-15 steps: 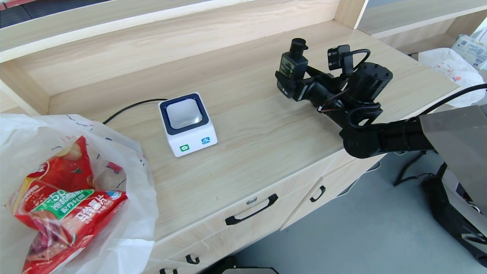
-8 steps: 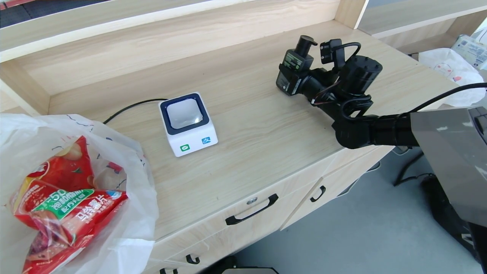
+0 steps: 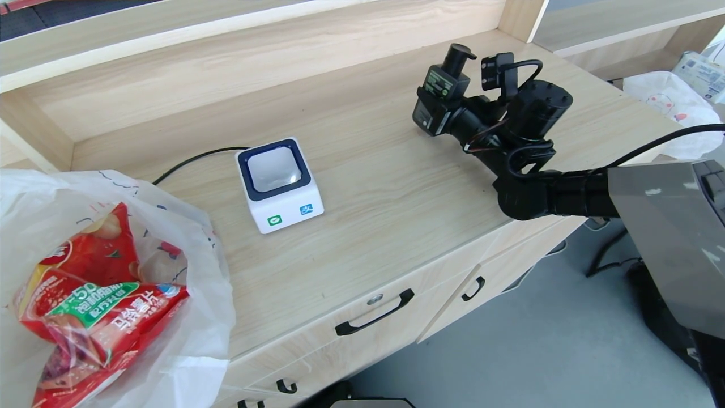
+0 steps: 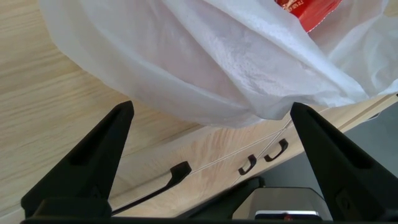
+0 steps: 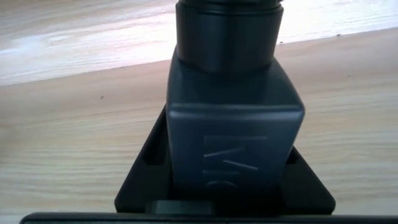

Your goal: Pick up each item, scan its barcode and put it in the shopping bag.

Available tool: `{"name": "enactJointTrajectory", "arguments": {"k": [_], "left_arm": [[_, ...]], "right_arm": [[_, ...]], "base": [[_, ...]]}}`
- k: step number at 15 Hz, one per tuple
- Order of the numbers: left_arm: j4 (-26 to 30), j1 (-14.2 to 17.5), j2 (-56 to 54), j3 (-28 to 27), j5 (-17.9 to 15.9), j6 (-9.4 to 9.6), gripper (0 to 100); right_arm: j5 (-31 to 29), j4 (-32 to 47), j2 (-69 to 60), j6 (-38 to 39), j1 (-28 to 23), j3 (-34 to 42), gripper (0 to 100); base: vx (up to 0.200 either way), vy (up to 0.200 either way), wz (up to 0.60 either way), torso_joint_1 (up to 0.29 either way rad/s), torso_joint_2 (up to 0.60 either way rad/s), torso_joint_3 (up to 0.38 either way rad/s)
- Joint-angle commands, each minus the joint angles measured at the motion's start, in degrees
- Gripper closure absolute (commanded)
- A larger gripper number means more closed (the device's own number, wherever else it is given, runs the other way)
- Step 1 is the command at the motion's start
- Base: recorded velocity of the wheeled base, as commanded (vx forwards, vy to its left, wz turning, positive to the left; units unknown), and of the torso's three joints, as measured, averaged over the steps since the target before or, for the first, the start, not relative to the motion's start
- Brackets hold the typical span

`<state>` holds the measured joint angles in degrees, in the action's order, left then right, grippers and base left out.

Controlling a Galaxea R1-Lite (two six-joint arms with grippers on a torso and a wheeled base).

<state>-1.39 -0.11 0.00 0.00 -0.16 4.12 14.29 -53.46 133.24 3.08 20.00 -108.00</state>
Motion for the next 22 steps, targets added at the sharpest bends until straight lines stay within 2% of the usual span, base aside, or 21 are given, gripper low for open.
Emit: {"name": "enactJointTrajectory", "arguments": {"k": [1,4,9,11,14,15,17,20,22], "left_arm": [[0.1,-0.1,0.1,0.0,0.0,0.01,0],[0.2,-0.1,0.0,0.0,0.0,-0.08,0],[0.2,-0.1,0.1,0.0,0.0,-0.08,0],[0.2,-0.1,0.1,0.0,0.0,-0.08,0],[0.2,0.0,0.1,0.0,0.0,-0.08,0],[0.2,-0.1,0.1,0.0,0.0,-0.08,0],[0.3,-0.1,0.0,0.0,0.0,0.01,0],[0.3,-0.1,0.0,0.0,0.0,0.01,0],[0.3,-0.1,0.1,0.0,0.0,-0.08,0]], "right_arm": [[-1.7,-1.8,-3.4,0.2,1.4,1.6,100],[-8.8,-3.7,-12.4,3.4,5.9,11.1,100],[-9.2,-3.7,-26.8,-1.4,11.3,27.8,100],[-9.8,-3.8,-36.1,-2.6,13.1,40.6,100],[-14.9,-5.4,-45.0,-2.2,19.8,52.7,100],[-20.4,-5.3,-47.9,1.0,24.7,57.0,100],[-21.7,-4.6,-46.1,8.9,29.7,55.3,100],[-19.8,-4.9,-38.4,17.1,31.1,42.6,100],[-17.9,-6.0,-38.5,20.6,31.7,43.5,100]], "base": [[0.0,0.0,0.0,0.0,0.0,0.0],[0.0,0.0,0.0,0.0,0.0,0.0],[0.0,0.0,0.0,0.0,0.0,0.0],[0.0,0.0,0.0,0.0,0.0,0.0],[0.0,0.0,0.0,0.0,0.0,0.0],[0.0,0.0,0.0,0.0,0.0,0.0],[0.0,0.0,0.0,0.0,0.0,0.0],[0.0,0.0,0.0,0.0,0.0,0.0],[0.0,0.0,0.0,0.0,0.0,0.0]]}}
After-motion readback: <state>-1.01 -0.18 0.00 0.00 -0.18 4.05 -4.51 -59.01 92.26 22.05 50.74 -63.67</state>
